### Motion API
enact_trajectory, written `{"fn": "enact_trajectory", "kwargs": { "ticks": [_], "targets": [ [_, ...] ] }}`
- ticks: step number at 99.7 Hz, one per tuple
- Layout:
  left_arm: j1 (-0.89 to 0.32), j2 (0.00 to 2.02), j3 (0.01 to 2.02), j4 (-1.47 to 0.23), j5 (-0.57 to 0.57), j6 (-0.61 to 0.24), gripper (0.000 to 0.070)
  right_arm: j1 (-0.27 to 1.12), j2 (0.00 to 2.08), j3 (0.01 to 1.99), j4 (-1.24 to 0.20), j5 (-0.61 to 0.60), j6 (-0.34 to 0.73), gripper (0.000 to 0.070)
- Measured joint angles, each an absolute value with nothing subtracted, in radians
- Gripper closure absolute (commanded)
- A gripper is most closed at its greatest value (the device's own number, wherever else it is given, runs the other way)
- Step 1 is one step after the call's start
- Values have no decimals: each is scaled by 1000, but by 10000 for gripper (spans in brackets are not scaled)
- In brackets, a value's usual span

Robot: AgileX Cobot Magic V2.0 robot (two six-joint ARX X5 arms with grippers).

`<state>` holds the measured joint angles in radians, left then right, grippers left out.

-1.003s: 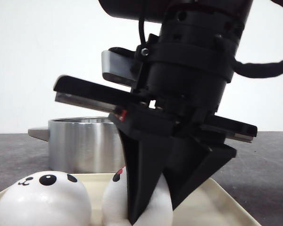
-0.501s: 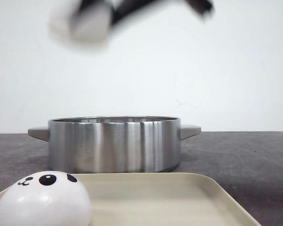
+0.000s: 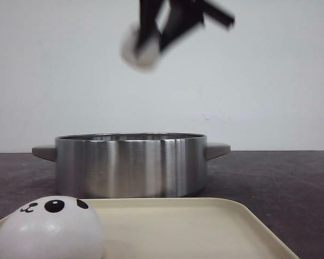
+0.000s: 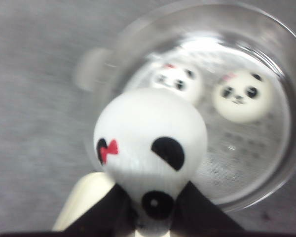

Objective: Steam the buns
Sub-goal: 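Carry the bun with the right gripper into the pot and release it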

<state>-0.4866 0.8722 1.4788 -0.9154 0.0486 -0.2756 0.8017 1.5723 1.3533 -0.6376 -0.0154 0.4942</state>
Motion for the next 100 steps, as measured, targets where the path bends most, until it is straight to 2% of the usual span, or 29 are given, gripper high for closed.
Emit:
{"fn": "enact_trajectory", "kwargs": {
  "ticks": [25,39,62,66,78,91,100],
  "targets": [
    [-487,871,1479,-916,49,-276,104,713,1720,1353,-619,-64,483,694],
    [-487,871,1479,-916,48,-272,104,705,1775,1353,-616,-105,479,694],
    [-487,875,1479,-927,48,-268,104,705,1789,1353,-608,-108,479,691],
    [-487,878,1479,-927,48,-268,104,705,1789,1353,-608,-108,479,662],
    [-487,884,1479,-927,48,-268,104,703,1789,1353,-614,-106,479,483],
    [-487,889,1479,-929,48,-268,104,703,1789,1353,-626,-106,479,450],
    [-487,889,1479,-929,48,-268,104,703,1789,1353,-632,-102,479,372]
  ]
}}
